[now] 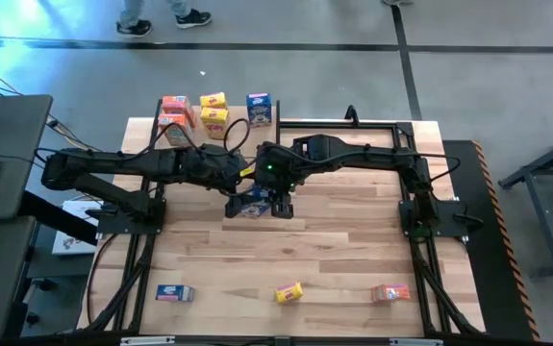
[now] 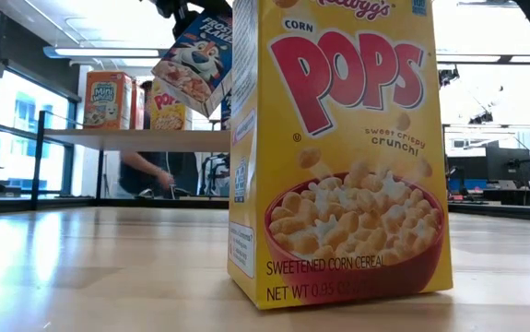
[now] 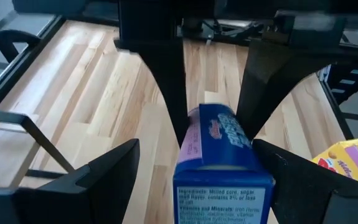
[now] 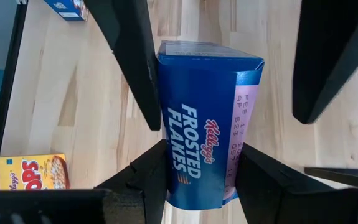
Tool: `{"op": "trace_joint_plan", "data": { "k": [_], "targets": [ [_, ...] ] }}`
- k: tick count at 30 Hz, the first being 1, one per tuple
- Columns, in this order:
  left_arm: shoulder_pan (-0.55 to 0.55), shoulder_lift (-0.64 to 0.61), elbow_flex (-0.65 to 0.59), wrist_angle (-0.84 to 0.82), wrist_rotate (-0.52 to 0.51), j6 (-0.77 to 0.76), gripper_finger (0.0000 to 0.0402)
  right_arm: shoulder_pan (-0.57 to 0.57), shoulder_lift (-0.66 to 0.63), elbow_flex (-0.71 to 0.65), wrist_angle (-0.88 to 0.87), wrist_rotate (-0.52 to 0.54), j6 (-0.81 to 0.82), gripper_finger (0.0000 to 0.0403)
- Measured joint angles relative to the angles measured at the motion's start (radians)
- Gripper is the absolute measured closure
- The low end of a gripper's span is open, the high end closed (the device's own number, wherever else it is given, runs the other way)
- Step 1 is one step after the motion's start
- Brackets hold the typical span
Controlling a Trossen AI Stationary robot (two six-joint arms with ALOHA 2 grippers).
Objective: Stack cereal on shelf
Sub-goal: Put the top blue cereal box on the shelf aligned with the other blue cereal box
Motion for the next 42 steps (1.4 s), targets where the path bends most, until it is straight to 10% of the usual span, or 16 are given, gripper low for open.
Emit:
{"op": "trace_joint_plan", "data": {
  "k": [23,42],
  "targets": [
    [-0.004,0.0,0.0,-0.003,0.015,0.002,0.0219,-0.001,0.001,0.0,0.001,0.004,-0.002,0.0249],
    [-0.005,0.0,0.0,-0.004,0.048,0.008,0.0224,-0.003,0.001,0.0,0.001,0.009,-0.002,0.0249]
  ]
}}
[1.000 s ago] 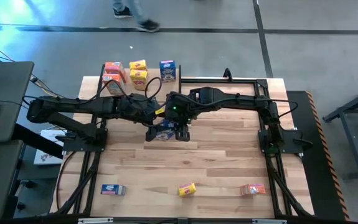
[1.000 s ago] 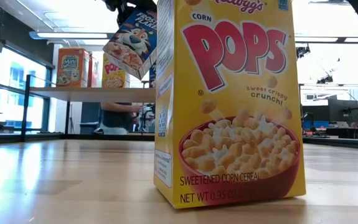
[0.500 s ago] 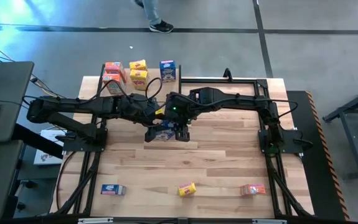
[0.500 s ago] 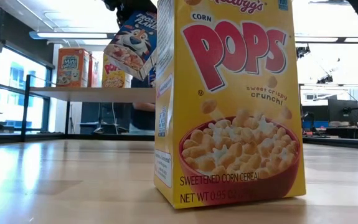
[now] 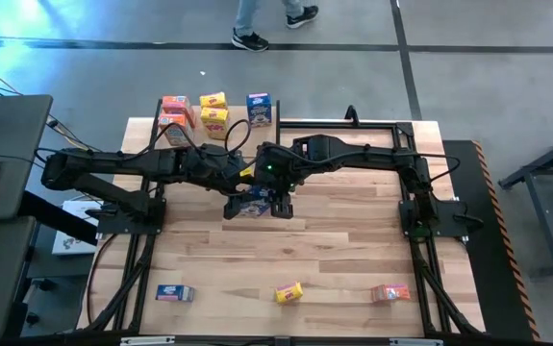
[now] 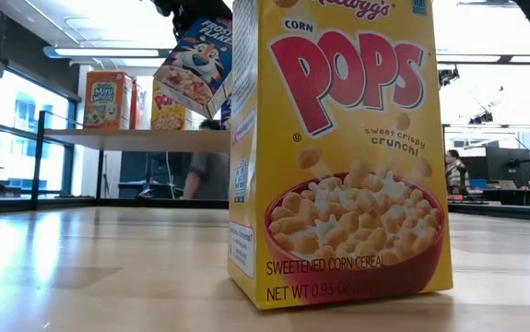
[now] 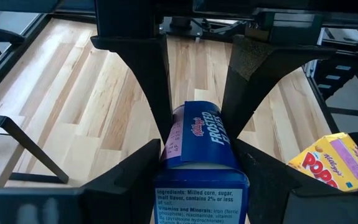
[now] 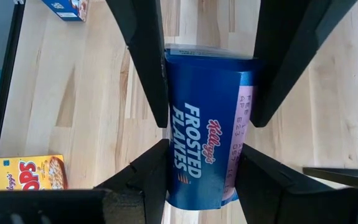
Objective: Stack cereal on shelf
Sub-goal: Put the top blue cereal box on the shelf aligned with the other blue cereal box
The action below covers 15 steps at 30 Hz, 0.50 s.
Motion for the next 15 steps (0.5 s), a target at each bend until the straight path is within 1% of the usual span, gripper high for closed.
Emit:
{"op": "trace_joint_plan", "data": {
  "k": [15],
  "targets": [
    [-0.001,0.0,0.0,0.0,0.004,0.001,0.0224,0.007,0.0,0.0,0.0,0.012,-0.072,0.0249]
  ]
}}
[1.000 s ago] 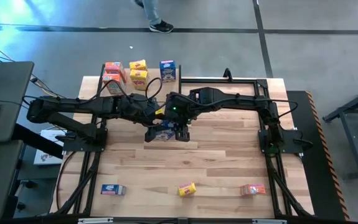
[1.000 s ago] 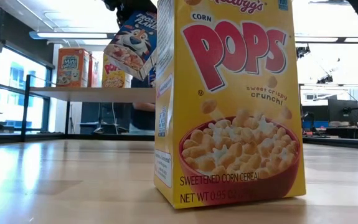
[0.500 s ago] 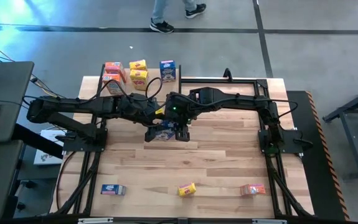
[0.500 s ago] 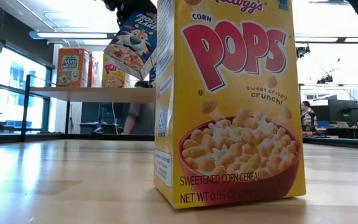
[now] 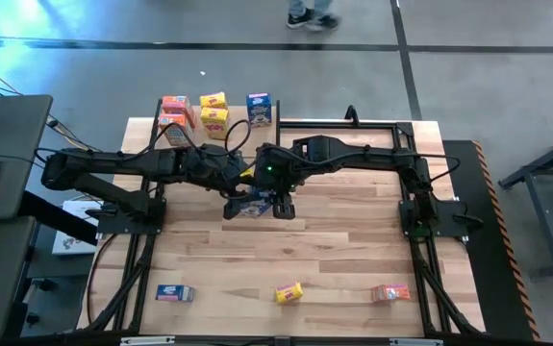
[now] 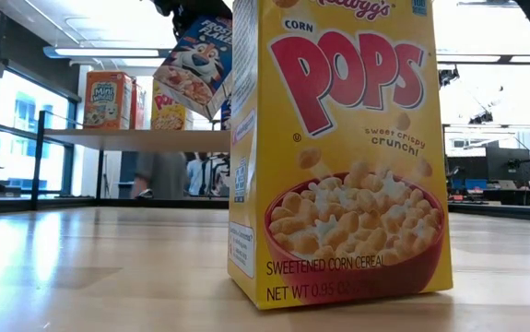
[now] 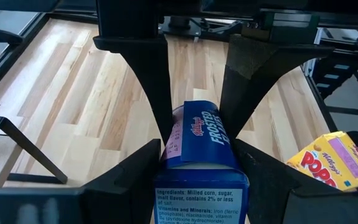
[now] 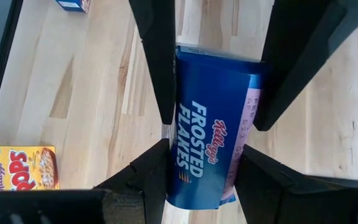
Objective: Stack cereal on shelf
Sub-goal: Put the top blue cereal box on the shelf aligned with the other blue cereal box
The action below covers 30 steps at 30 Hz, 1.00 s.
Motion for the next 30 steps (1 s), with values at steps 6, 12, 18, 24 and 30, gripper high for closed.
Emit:
{"op": "trace_joint_plan", "data": {
  "k": [6,12,18,24,30],
  "targets": [
    [0.0,0.0,0.0,0.0,0.001,0.0,0.0224,-0.005,0.0,0.0,0.0,0.0,0.018,0.0249],
    [0.0,0.0,0.0,0.0,-0.002,0.0,0.0224,-0.006,0.0,0.0,-0.005,0.02,0.04,0.0244],
    [0.0,0.0,0.0,0.0,-0.002,-0.001,0.0224,-0.007,0.0,0.0,-0.024,0.03,0.044,0.0196],
    [0.0,0.0,0.0,0.003,0.002,-0.001,0.0224,-0.007,0.0,0.021,-0.068,0.034,0.034,0.0155],
    [0.0,-0.002,0.001,0.001,-0.061,0.033,0.0224,-0.009,0.0,0.14,-0.15,0.042,0.017,0.0153]
  ]
}}
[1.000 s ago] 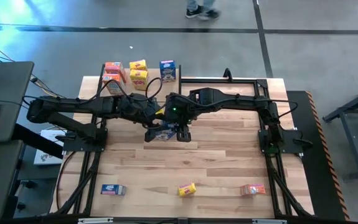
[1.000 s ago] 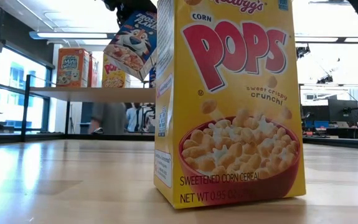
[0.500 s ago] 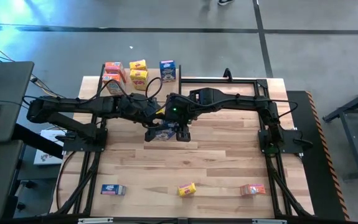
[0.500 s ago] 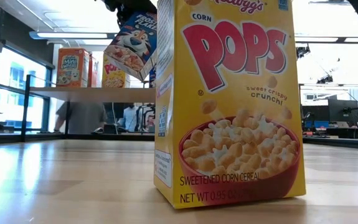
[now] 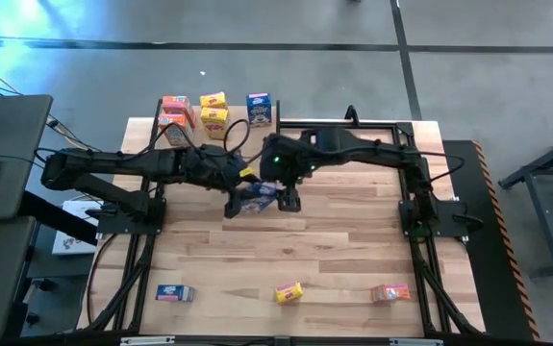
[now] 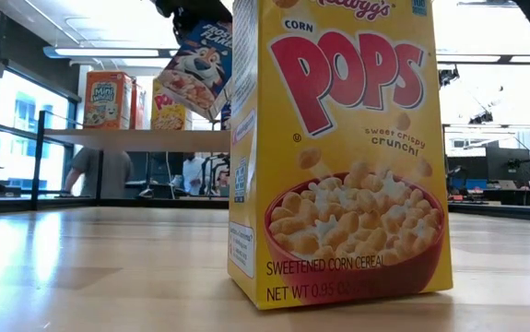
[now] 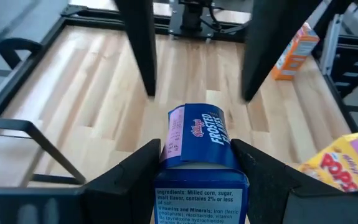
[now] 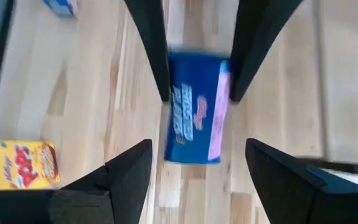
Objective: Stack cereal on shelf
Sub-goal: Put the top blue cereal box on the shelf aligned with the other blue cereal box
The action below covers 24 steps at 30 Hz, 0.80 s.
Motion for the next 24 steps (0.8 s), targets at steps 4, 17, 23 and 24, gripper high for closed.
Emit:
{"op": "trace_joint_plan", "data": {
  "k": [4,17,23,24],
  "targets": [
    [0.001,0.0,0.0,0.035,-0.015,0.022,0.0224,0.0,-0.04,0.013,0.009,-0.004,-0.019,0.0153],
    [0.057,0.001,0.0,0.149,-0.023,0.073,0.0225,-0.005,-0.275,0.002,-0.004,0.085,-0.024,0.0153],
    [0.091,0.001,0.0,0.193,-0.046,0.1,0.0224,-0.005,-0.359,0.002,-0.005,0.095,0.008,0.0153],
    [0.097,0.001,0.0,0.199,-0.046,0.105,0.0225,-0.005,-0.369,0.002,-0.005,0.1,0.011,0.0153]
  ]
}}
